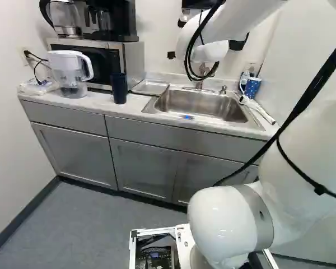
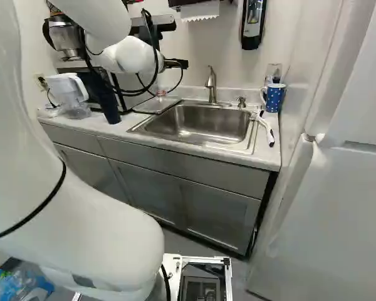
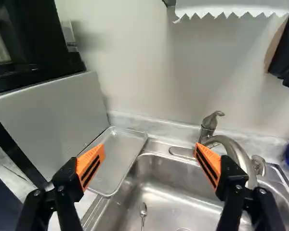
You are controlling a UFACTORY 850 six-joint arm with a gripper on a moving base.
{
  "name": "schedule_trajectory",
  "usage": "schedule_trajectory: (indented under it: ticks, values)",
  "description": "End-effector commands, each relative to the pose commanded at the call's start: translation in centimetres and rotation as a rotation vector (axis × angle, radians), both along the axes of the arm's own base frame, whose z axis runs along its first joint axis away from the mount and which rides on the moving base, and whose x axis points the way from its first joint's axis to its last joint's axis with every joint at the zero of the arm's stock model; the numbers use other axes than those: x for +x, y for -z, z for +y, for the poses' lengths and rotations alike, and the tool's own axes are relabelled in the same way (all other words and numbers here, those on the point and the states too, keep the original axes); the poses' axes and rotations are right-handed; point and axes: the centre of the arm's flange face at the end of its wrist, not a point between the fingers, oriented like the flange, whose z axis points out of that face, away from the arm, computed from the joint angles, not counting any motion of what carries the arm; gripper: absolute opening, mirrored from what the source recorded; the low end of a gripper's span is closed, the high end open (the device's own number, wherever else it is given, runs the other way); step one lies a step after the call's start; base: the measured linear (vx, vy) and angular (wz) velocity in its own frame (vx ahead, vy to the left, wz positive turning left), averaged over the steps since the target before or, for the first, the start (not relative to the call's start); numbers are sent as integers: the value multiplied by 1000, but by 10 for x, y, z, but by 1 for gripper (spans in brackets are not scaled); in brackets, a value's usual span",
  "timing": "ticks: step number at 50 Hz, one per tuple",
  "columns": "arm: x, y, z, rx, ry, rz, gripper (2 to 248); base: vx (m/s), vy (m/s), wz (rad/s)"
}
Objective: Rinse the cup and place it in the tray
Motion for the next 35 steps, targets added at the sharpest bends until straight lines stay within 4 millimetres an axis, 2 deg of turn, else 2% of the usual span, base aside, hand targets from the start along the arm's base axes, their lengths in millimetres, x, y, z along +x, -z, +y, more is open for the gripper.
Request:
schedule_trajectory:
  ticks: [35]
  values:
    - [0,0,0,0,0,0,247,66,-21,0]
